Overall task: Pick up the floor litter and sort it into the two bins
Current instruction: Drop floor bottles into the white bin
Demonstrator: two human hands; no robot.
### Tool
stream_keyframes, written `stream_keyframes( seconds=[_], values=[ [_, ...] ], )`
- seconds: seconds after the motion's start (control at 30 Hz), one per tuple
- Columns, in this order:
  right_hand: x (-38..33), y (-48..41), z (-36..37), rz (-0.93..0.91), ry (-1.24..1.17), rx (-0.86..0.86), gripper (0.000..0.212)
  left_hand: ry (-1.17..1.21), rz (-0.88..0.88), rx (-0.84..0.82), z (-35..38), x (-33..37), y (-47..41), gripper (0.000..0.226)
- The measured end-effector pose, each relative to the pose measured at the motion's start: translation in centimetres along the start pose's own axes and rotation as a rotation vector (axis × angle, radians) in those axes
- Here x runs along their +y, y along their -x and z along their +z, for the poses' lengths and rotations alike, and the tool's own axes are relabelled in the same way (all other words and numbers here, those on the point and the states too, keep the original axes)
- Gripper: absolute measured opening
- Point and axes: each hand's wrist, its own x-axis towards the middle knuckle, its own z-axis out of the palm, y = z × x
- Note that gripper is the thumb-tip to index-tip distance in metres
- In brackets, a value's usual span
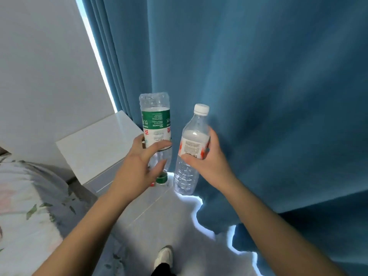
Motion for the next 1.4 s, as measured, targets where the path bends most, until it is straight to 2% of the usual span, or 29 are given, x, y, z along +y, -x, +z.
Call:
stream_keyframes(
  seconds=[0.13, 0.33, 0.5, 0.7, 1.0, 1.4],
  values=[
    [-1.8, 5.4, -5.7, -0.08, 0.026, 0.143, 0.1, 0.078, 0.175, -0.008, 1.6, 7.0, -0.4, 0.045],
    [-0.9, 17.6, -15.5, -0.104, 0.083, 0.374, 0.1, 0.129, 0.485, -0.118, 6.1, 17.9, 2.1, 0.041],
    [1.7, 29.4, -22.3, -0.077, 0.121, 0.553, 0.1, 0.262, 0.59, -0.238, 12.0, 26.4, 8.1, 0.04],
    [4.6, 41.0, -27.9, -0.011, 0.119, 0.755, 0.098, 0.306, 0.745, -0.384, 17.6, 35.4, 14.3, 0.047],
    [9.4, 53.1, -33.9, 0.152, 0.088, 1.057, 0.097, 0.303, 0.917, -0.548, 25.3, 45.7, 19.4, 0.046],
    [18.0, 69.7, -42.6, 0.444, 0.058, 1.479, 0.093, 0.304, 1.191, -0.954, 41.0, 63.8, 28.7, 0.038]
  ],
)
